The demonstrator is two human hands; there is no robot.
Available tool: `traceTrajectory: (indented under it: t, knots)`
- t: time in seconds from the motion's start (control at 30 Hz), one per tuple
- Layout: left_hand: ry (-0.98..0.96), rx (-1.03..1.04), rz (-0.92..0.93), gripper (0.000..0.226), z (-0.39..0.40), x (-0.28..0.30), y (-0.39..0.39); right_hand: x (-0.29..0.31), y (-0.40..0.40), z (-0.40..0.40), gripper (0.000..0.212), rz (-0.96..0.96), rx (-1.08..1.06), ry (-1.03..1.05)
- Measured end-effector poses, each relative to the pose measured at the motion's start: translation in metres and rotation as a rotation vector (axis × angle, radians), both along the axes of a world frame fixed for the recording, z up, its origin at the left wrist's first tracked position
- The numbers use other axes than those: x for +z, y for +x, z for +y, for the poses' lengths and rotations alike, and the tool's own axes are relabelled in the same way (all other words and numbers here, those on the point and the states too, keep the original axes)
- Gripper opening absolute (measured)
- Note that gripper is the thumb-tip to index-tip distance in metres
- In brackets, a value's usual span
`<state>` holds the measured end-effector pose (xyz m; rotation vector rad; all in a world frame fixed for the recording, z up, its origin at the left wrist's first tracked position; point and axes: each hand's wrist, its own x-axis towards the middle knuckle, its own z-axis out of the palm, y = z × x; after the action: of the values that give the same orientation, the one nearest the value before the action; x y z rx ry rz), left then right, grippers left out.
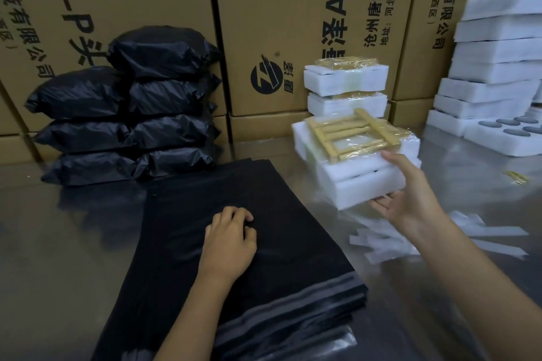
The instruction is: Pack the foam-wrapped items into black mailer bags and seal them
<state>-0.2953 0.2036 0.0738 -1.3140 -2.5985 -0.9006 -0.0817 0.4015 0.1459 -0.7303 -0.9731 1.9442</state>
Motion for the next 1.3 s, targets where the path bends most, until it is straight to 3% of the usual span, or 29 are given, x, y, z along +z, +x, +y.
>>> traceTrajectory:
  t: [0.17,0.3,0.5,0.6,0.73,0.83,0.97,1.17,1.3]
  knots:
    - [-0.034,-0.002,-0.059,0.022,-0.006,0.01,0.009,-0.007,0.004,-0.063,0.06,-0.154,0.178,0.014]
    - [0.167,0.017,-0.454,0.006,-0.019,0.012,0.018,-0.025,-0.002,-0.099,0.051,-0.112,0.233,-0.008]
    - [0.217,0.007,-0.518,0.004,-0.021,0.012,0.021,-0.026,0.005,-0.103,0.058,-0.113,0.337,0.078]
    - [0.082,-0.06,-0.545,0.015,-0.023,0.022,0.019,-0.028,0.011,-0.095,0.051,-0.065,0.4,0.008]
    - [-0.413,-0.087,-0.321,0.055,-0.036,0.033,0.011,-0.028,0.013,-0.088,0.048,-0.015,0.394,-0.099]
    - [-0.557,-0.213,-0.298,0.067,-0.061,0.039,0.01,-0.028,0.012,-0.086,0.046,-0.043,0.374,-0.061]
    - [-0.44,-0.275,-0.398,0.072,-0.096,0.037,0.016,-0.03,0.011,-0.089,0.047,-0.131,0.325,0.002]
    - [-0.231,-0.23,-0.193,0.046,-0.104,0.026,0.021,-0.034,0.005,-0.093,0.049,-0.165,0.236,0.025]
    - [-0.249,-0.233,-0.169,0.037,-0.103,0.029,0.02,-0.036,0.006,-0.093,0.049,-0.136,0.185,0.007]
